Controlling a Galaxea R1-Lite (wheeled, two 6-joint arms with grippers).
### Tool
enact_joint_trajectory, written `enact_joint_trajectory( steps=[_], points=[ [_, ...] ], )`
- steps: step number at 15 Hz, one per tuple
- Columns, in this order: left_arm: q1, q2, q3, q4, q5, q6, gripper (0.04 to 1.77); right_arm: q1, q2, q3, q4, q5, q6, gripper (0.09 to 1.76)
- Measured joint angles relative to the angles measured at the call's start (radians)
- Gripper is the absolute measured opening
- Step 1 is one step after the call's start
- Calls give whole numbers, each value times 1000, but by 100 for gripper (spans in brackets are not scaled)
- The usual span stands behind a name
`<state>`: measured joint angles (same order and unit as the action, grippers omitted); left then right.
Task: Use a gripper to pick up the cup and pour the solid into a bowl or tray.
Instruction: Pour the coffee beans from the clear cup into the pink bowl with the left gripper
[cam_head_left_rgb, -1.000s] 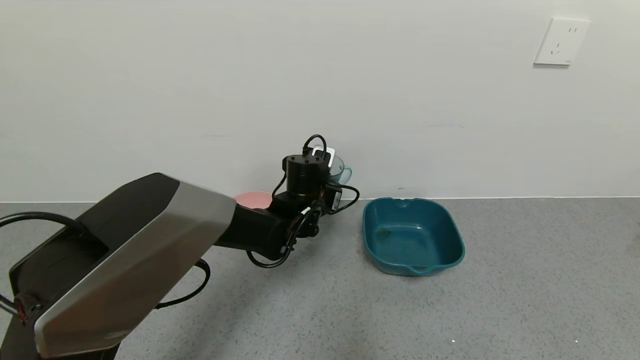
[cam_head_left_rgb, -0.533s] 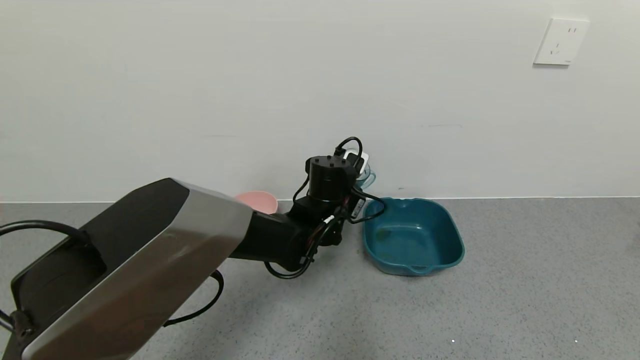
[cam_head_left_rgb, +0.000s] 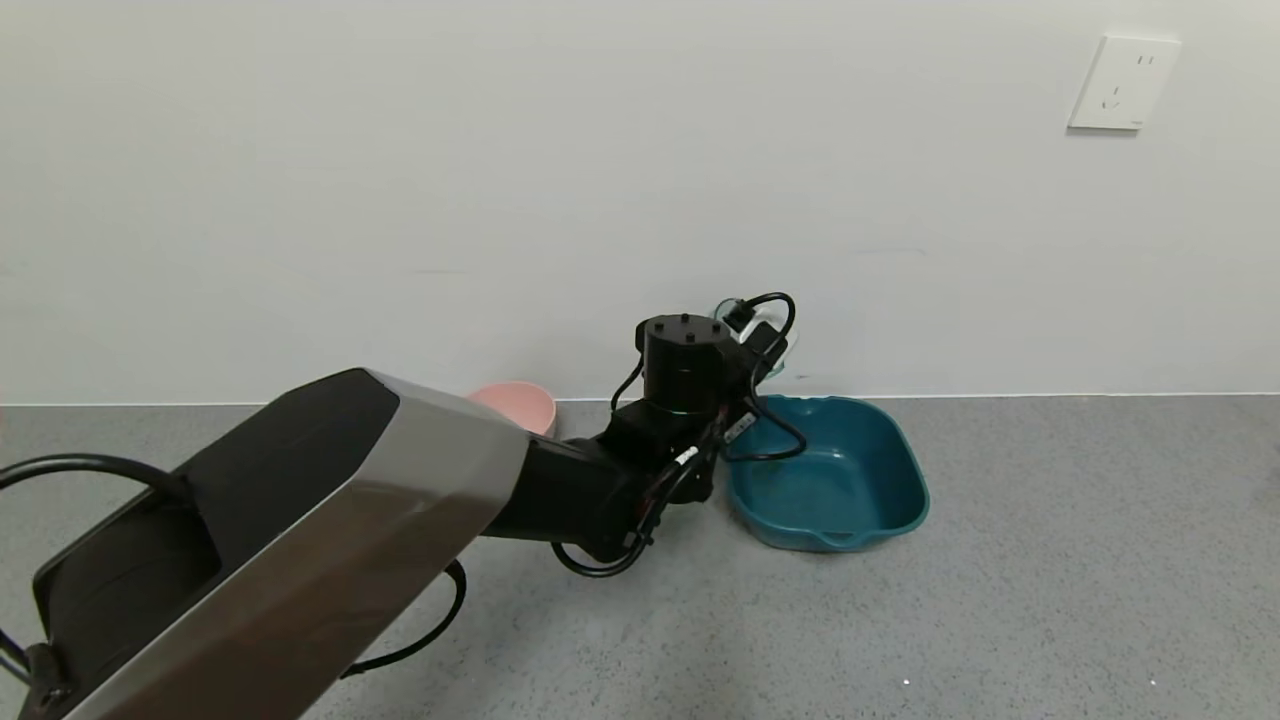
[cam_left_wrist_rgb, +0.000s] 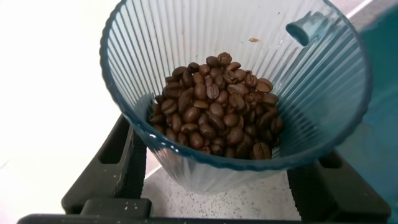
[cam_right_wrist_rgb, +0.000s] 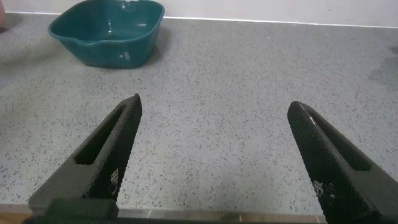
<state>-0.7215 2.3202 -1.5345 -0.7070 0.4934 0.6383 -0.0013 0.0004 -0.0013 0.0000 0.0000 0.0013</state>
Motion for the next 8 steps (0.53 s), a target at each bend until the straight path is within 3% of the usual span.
enact_joint_trajectory(
  steps=[8],
  points=[
    [-36,17,10,9,13,184,129,0,0,0,0,0,0,171]
  ],
)
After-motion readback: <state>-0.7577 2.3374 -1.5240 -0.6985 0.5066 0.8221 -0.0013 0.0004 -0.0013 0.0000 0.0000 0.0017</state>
